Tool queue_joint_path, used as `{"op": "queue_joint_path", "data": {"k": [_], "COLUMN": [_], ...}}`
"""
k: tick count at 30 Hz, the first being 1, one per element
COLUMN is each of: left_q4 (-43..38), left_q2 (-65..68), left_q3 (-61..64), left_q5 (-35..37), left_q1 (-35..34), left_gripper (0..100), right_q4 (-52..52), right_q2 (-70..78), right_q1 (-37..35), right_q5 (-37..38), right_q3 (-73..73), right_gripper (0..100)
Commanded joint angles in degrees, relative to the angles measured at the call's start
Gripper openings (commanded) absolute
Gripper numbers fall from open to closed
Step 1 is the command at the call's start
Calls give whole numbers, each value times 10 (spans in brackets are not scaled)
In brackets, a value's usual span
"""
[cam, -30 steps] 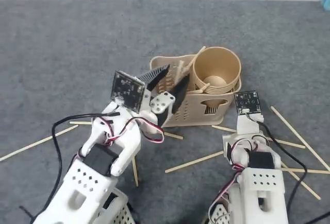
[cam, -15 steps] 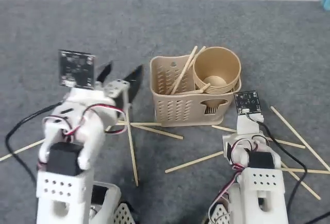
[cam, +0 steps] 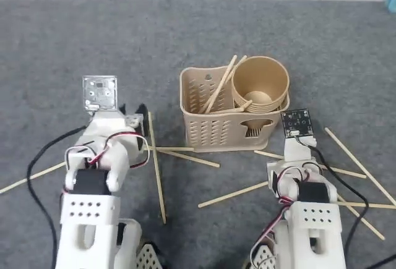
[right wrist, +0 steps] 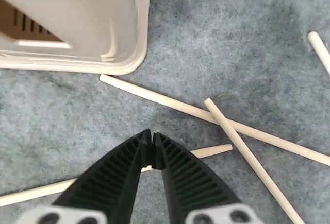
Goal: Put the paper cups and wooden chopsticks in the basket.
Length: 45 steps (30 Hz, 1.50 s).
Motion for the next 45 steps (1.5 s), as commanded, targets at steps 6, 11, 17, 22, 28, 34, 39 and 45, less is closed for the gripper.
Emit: {"op": "queue_joint_path", "data": {"k": [6, 11, 17, 22, 28, 34, 39, 45], "left_q4": [14, 13, 11, 10, 9, 9, -18, -21], "left_q2": [49, 188, 320, 427, 535, 597, 628, 629], "left_q3": [-29, -106, -168, -208, -270, -310, -312, -313], "left_q5": [5, 5, 5, 5, 5, 5, 5, 5], "left_q1": [27, 18, 20, 17, 16, 16, 16, 17], "left_gripper": [144, 144, 144, 144, 144, 144, 144, 82], "right_q4": [3, 3, 4, 5, 6, 7, 7, 7], "right_q2": [-10, -10, -10, -10, -10, -10, -10, -10], "right_q1": [-1, -1, -1, -1, -1, -1, -1, -1], "right_q5": [7, 7, 7, 8, 9, 10, 11, 11], "right_q3": [-3, -3, -3, -3, -3, -3, -3, -3], "right_gripper": [9, 9, 9, 9, 9, 9, 9, 9]}}
